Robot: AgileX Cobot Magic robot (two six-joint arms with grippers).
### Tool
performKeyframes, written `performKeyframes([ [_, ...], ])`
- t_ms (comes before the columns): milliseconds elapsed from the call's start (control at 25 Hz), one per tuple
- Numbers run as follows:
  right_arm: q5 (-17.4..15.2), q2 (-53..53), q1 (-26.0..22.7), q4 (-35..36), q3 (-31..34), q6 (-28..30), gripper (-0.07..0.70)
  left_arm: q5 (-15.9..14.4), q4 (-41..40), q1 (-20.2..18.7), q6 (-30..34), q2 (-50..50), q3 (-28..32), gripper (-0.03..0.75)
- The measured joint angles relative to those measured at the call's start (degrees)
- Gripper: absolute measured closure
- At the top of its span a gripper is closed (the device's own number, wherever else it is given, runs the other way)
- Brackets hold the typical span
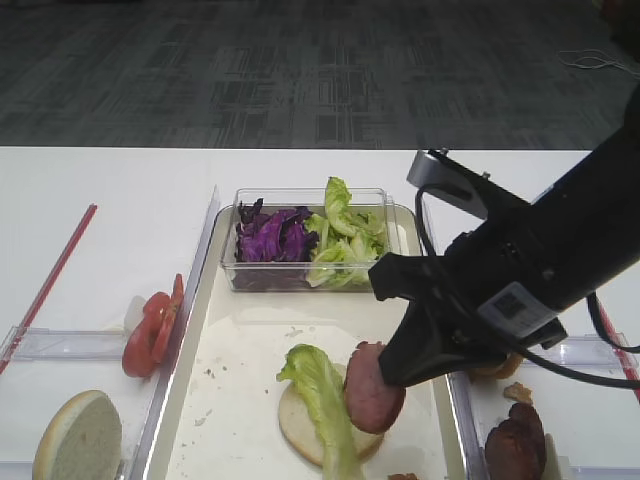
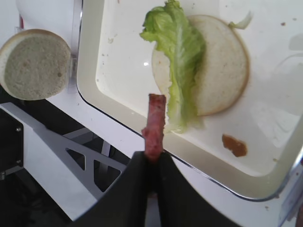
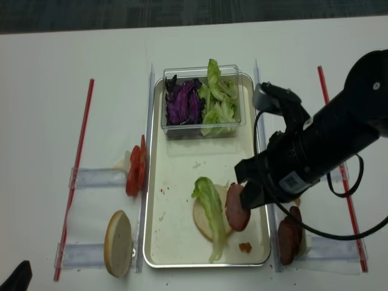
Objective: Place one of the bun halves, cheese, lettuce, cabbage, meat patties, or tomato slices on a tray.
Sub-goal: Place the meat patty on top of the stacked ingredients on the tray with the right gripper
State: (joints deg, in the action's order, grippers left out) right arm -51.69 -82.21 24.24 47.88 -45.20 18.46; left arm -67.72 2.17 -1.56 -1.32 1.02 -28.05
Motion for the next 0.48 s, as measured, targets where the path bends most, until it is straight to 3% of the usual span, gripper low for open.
performKeyframes([
  [480,0.2,-9.6,0.0,17.3,0.0,18.7,0.558,0.0,0.0,0.0,0.0,0.0,0.0,0.324],
])
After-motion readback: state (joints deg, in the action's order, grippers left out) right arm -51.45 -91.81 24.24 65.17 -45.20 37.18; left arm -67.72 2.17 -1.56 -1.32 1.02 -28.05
